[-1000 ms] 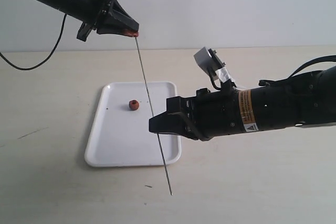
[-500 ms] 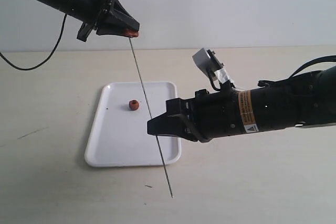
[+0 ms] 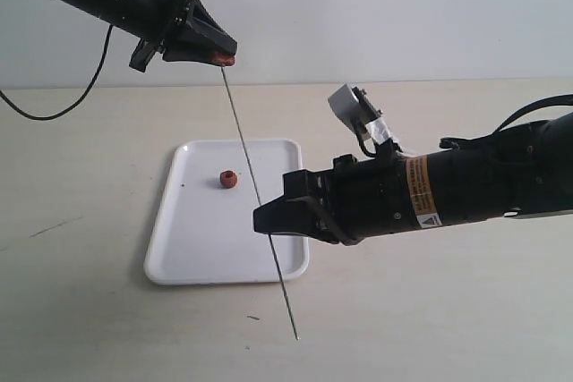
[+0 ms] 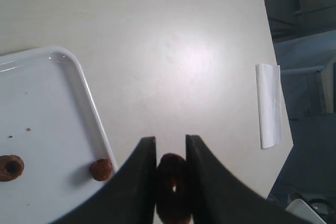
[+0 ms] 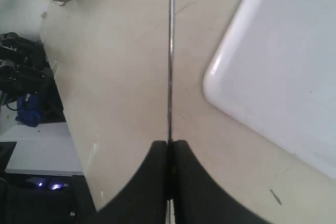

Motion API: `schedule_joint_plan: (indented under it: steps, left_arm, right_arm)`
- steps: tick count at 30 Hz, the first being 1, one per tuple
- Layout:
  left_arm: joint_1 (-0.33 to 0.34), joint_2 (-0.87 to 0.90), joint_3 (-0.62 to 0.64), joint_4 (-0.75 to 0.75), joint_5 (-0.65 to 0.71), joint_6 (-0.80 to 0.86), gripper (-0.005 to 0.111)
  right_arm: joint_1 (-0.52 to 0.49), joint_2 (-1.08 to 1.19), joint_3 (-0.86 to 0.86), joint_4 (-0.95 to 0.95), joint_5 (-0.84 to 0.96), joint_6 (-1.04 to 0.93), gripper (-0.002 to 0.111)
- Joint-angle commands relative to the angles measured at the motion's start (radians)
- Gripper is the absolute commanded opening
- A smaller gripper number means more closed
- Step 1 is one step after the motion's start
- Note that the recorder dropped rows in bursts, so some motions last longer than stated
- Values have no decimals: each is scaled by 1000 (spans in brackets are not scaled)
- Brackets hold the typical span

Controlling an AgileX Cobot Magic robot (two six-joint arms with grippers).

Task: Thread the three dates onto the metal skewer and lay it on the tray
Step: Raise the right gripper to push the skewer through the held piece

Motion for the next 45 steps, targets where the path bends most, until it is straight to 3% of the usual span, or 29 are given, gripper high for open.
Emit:
schedule_joint_plan:
  steps: [1,16,45]
  left_arm:
    - [0,-8,1,-4,1,-7,22]
    - [0,-8,1,15,1,-5,22]
    - [-3,-8,1,-20,1,-2,22]
  right_arm:
    - [-6,1,-6,7,39,-4,0]
    - [-6,1,-6,33,-32,-19,0]
    - [-6,1,-78,101,43,-38,0]
